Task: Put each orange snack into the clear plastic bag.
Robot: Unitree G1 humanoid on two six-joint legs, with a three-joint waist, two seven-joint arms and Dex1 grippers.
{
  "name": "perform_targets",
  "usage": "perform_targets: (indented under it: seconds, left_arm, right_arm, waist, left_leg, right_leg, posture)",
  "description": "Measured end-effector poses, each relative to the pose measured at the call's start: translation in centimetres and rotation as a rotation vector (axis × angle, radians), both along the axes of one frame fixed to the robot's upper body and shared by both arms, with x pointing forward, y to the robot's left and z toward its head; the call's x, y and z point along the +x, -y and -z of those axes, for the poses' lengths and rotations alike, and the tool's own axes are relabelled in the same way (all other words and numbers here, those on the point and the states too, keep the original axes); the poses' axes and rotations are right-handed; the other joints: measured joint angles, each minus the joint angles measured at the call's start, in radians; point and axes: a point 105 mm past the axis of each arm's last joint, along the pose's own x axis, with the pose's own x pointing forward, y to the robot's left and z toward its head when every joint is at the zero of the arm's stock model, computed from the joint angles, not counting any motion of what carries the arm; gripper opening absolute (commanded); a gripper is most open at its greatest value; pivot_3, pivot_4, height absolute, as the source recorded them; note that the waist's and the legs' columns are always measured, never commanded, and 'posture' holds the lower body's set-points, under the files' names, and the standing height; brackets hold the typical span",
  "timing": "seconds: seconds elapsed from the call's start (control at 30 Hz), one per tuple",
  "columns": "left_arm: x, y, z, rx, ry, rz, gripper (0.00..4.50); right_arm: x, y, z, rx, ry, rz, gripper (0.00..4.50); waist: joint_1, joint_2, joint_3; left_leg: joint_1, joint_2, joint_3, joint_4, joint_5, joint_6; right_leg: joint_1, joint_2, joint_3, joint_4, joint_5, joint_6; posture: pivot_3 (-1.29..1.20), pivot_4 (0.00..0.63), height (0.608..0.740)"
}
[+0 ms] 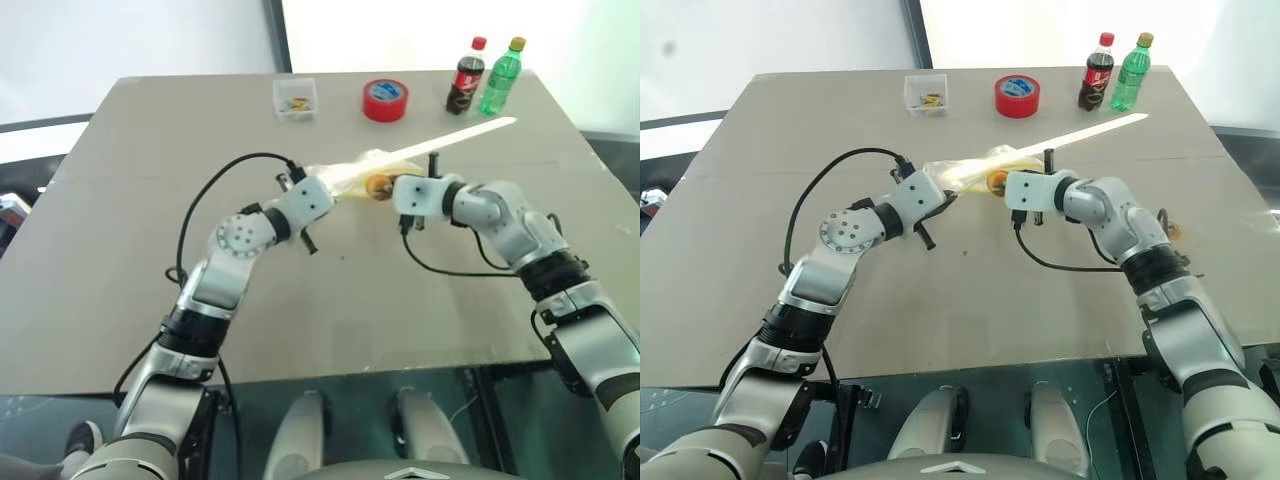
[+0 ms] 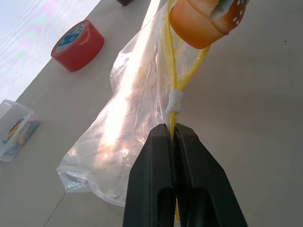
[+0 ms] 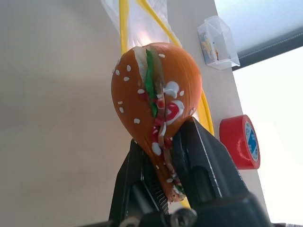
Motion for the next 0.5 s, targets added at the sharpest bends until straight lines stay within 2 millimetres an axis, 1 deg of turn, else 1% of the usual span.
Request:
perform_targets:
  seconds: [0.17,0.27,0.37,0.43,0.5]
  left_arm:
    - [-0.2,0.4,-0.3,0.0,0.012,0.02,0.0]
    - [-0.7,1.3,-0.3,0.009,0.022,0.066,0.0]
    - [-0.8,1.4,-0.3,0.012,0.023,0.081,0.0]
    - [-1.1,1.7,-0.3,0.011,0.024,0.103,0.0]
    - [-1.3,2.2,-0.2,0.009,0.021,0.127,0.0]
  right_arm:
    - [0.5,0.2,0.1,0.0,0.005,0.017,0.13]
    - [1.3,0.8,0.4,-0.023,0.012,0.055,0.13]
    - [1.7,1.0,0.3,-0.023,0.016,0.071,0.13]
    - [1.9,0.6,0.2,-0.011,0.015,0.07,0.13]
    - [1.8,-0.3,0.1,-0.003,0.02,0.047,0.13]
  waist:
    - [-0.001,0.0,0.0]
    - [0.0,0.0,0.0]
    - [-0.001,0.0,0.0]
    - [-0.004,0.0,0.0]
    - [-0.004,0.0,0.0]
  left_leg:
    - [0.0,0.0,0.0,0.0,0.0,0.0]
    - [0.0,0.0,0.0,0.0,0.0,0.0]
    - [0.0,0.0,0.0,0.0,0.0,0.0]
    - [0.0,0.0,0.0,0.0,0.0,0.0]
    - [0.0,0.0,0.0,0.0,0.0,0.0]
  right_leg:
    - [0.0,0.0,0.0,0.0,0.0,0.0]
    - [0.0,0.0,0.0,0.0,0.0,0.0]
    - [0.0,0.0,0.0,0.0,0.0,0.0]
    - [0.0,0.0,0.0,0.0,0.0,0.0]
    - [0.0,0.0,0.0,0.0,0.0,0.0]
  posture:
    - [0.0,0.15,0.74]
    - [0.0,0.15,0.74]
    - [0.0,0.15,0.74]
    - [0.0,0.15,0.74]
    - [0.0,0.15,0.74]
